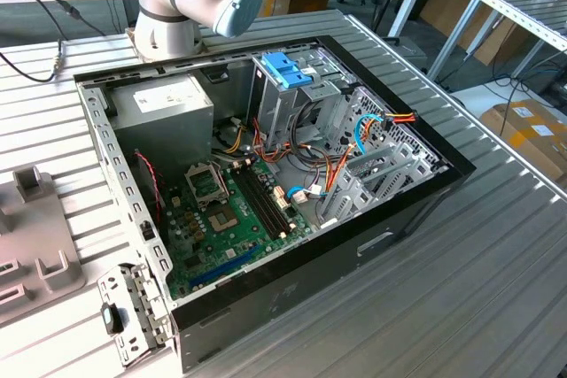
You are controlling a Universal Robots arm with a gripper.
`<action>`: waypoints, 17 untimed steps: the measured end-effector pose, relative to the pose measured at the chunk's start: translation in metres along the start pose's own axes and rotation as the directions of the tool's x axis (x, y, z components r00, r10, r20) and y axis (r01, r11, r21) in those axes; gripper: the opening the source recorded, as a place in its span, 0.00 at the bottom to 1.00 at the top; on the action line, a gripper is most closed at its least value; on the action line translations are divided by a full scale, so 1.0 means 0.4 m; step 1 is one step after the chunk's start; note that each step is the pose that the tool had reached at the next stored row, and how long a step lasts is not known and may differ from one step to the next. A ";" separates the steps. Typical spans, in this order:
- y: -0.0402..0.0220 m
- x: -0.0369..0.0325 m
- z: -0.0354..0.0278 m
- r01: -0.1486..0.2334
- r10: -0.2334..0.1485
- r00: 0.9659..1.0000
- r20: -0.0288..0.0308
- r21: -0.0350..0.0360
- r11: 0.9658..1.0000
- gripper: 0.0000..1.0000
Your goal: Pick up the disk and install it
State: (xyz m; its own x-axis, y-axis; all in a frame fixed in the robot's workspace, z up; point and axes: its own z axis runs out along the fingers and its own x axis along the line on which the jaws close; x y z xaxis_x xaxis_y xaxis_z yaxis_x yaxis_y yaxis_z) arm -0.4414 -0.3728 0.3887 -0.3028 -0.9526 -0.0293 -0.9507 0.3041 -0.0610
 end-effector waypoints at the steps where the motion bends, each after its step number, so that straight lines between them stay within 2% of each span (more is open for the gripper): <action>1: 0.000 0.000 0.000 0.004 -0.004 1.000 0.000 0.000 1.000 0.11; 10: 0.000 0.000 0.000 0.037 -0.037 0.999 0.002 -0.001 0.999 0.11; 17: 0.000 0.000 0.000 0.078 -0.078 0.997 0.005 -0.002 0.997 0.11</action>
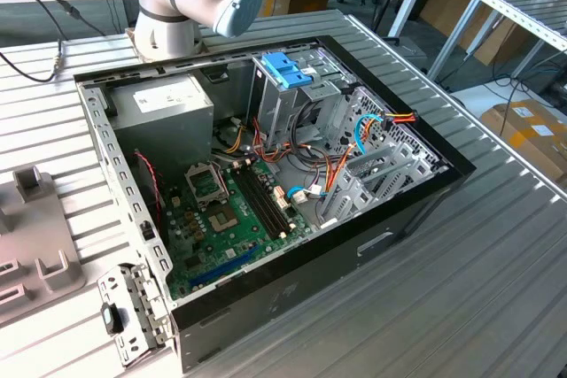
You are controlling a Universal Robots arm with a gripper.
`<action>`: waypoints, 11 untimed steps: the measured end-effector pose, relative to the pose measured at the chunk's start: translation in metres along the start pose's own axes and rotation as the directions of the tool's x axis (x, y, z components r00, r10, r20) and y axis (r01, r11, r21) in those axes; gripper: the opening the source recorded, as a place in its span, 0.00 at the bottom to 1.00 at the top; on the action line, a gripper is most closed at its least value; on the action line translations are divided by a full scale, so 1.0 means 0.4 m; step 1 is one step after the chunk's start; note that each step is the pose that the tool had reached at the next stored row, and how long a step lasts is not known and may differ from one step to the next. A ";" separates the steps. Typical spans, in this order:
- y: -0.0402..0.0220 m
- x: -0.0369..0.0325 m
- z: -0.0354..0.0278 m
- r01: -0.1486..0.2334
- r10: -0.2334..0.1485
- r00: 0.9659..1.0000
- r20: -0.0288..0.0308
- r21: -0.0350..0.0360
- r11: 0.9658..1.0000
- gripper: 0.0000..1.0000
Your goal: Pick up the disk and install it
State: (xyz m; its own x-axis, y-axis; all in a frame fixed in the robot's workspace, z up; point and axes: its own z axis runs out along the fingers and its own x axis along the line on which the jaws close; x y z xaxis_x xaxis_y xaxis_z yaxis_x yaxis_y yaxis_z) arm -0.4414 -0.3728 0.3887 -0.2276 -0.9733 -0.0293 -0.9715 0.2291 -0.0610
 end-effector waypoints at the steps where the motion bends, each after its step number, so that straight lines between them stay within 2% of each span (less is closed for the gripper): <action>1: 0.000 0.000 0.000 0.004 -0.004 1.000 0.000 0.000 1.000 0.11; 8: 0.000 0.000 0.000 0.024 -0.024 1.000 0.002 -0.001 1.000 0.11; 9: 0.000 0.000 0.000 0.024 -0.024 1.000 0.002 -0.003 1.000 0.11; 11: 0.000 0.000 0.002 0.024 -0.024 1.000 -0.002 -0.024 0.999 0.11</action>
State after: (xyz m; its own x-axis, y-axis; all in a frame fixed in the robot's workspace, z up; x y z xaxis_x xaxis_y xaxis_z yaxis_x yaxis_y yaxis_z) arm -0.4414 -0.3729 0.3880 -0.2048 -0.9785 -0.0255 -0.9779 0.2057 -0.0382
